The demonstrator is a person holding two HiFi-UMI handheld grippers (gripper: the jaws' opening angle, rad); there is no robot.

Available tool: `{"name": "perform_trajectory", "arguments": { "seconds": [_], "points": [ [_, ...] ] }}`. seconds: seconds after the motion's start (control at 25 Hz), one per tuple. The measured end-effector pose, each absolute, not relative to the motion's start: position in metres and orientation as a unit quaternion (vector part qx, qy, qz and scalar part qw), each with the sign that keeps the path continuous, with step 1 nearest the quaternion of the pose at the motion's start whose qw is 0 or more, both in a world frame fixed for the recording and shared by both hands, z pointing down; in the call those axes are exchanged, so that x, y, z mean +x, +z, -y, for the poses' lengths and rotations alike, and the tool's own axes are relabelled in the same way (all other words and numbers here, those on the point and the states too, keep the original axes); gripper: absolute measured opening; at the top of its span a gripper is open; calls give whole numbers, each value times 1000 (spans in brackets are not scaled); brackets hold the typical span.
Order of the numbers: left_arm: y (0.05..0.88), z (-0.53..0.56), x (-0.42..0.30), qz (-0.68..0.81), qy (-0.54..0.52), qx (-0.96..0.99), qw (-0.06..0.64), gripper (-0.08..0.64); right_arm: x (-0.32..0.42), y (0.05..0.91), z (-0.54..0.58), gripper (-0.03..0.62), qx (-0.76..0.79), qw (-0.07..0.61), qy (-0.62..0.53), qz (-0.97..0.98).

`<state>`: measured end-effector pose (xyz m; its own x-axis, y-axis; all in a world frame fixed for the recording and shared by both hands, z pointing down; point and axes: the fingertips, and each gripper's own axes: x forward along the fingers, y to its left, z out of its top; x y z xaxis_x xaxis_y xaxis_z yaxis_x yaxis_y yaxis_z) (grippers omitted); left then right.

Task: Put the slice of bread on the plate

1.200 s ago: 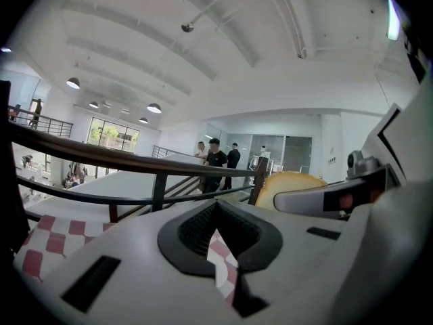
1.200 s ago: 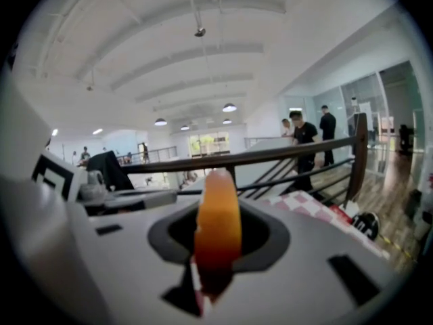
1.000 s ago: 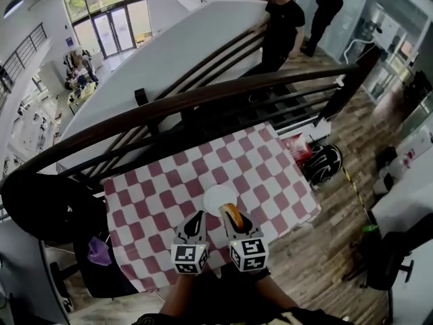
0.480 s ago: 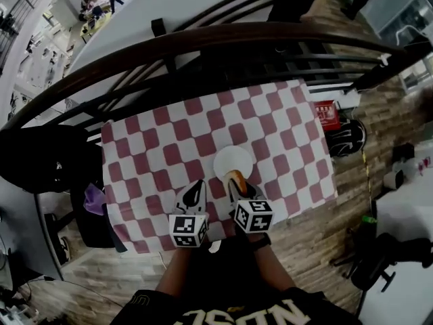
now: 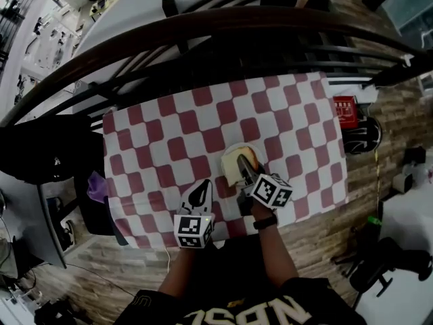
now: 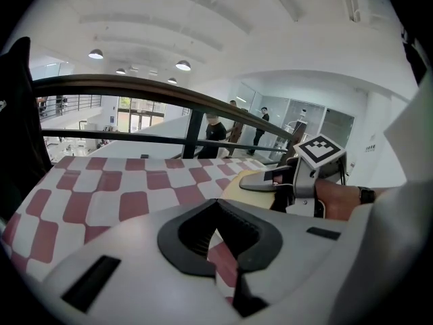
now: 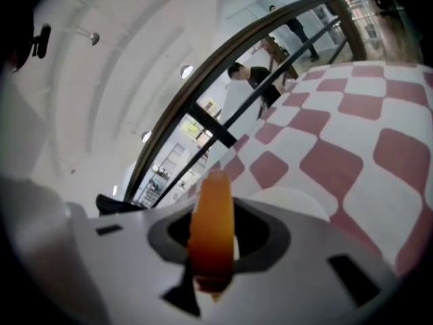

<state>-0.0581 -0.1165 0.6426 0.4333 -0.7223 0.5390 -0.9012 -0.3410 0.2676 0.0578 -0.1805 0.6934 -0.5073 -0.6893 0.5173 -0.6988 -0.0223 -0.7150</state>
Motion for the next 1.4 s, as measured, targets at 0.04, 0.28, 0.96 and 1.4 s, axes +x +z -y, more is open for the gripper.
{"name": "perform_trajectory", "arguments": {
  "seconds": [0.04,0.28,0.96,1.4],
  "points": [
    [644,117,-56,504,165,802,274,18,60,694,184,109,497,4,511,701],
    [650,112,-41,491,176,807,279,18,71,703,188,126,519,121,401,745],
    [640,105,-26,467,187,822,265,18,112,705,190,368,578,263,260,728],
    [545,122,-48,483,105,847,194,18,70,571,144,347,576,161,210,774]
  ]
}}
